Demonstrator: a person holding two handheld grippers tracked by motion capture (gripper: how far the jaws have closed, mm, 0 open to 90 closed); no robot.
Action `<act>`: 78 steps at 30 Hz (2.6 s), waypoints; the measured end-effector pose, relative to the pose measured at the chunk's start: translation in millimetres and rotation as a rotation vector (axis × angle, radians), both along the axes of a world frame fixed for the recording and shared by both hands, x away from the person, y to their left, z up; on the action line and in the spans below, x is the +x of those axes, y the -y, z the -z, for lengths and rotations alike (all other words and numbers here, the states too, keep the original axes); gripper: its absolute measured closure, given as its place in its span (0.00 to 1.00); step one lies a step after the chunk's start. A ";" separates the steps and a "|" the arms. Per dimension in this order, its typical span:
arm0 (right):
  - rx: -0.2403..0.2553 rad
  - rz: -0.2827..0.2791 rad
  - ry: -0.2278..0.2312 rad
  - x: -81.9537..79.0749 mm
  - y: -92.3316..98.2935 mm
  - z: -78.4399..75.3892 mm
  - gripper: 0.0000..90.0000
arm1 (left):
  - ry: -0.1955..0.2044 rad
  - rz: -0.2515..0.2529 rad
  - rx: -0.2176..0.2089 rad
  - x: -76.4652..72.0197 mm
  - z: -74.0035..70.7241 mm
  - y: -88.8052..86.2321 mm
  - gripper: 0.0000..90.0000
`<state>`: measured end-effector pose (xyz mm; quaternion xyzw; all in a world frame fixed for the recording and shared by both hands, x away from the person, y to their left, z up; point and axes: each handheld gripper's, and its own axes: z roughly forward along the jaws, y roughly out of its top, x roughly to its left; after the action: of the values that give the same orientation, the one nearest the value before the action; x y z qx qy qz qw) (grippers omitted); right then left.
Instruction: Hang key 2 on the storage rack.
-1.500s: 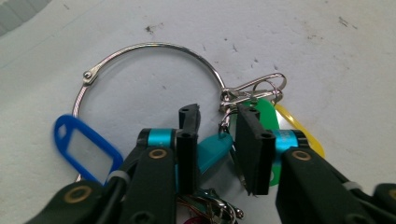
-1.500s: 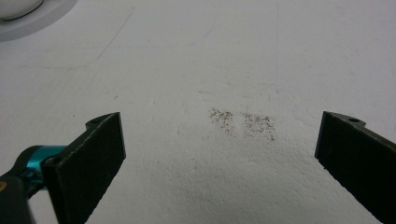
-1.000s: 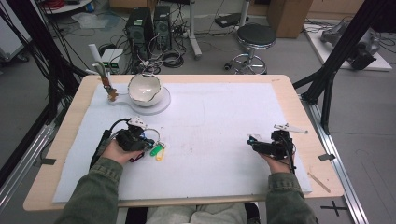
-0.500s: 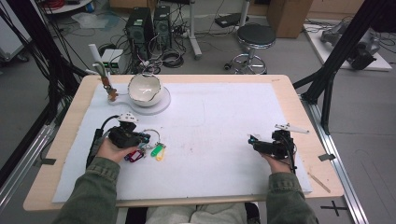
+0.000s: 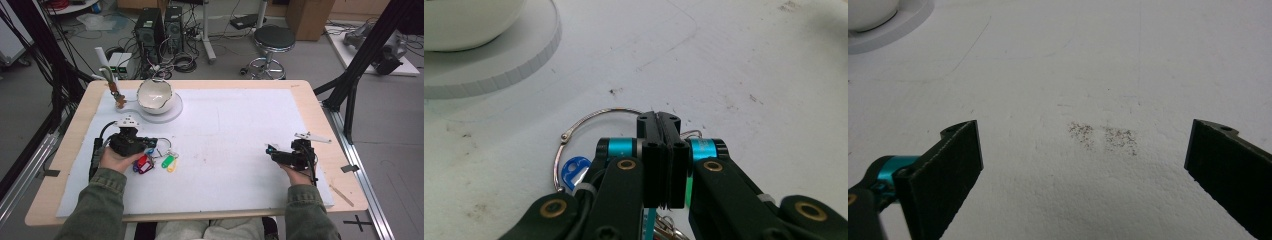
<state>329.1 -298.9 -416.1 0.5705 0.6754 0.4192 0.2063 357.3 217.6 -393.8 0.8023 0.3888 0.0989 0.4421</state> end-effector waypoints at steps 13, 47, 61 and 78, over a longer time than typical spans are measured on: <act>0.011 -0.006 0.001 0.4 -0.8 -0.4 0.01 | 0.049 -0.074 -0.124 -11.1 -17.5 -18.6 0.98; 0.032 -0.018 0.009 7.3 -4.8 -1.5 0.01 | 0.120 -0.197 -0.193 -16.7 -72.8 -59.6 0.98; 0.035 -0.013 0.009 7.7 -4.2 -1.5 0.01 | 0.132 -0.272 -0.217 -12.7 -88.8 -75.6 0.98; 0.035 -0.013 0.010 7.6 -4.0 -1.5 0.01 | 0.191 -0.391 -0.268 -11.1 -119.1 -96.0 0.98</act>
<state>336.7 -294.9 -414.6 0.5675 0.6707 0.4352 0.1968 346.2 313.5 -274.7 0.6330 0.5029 0.2053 0.5516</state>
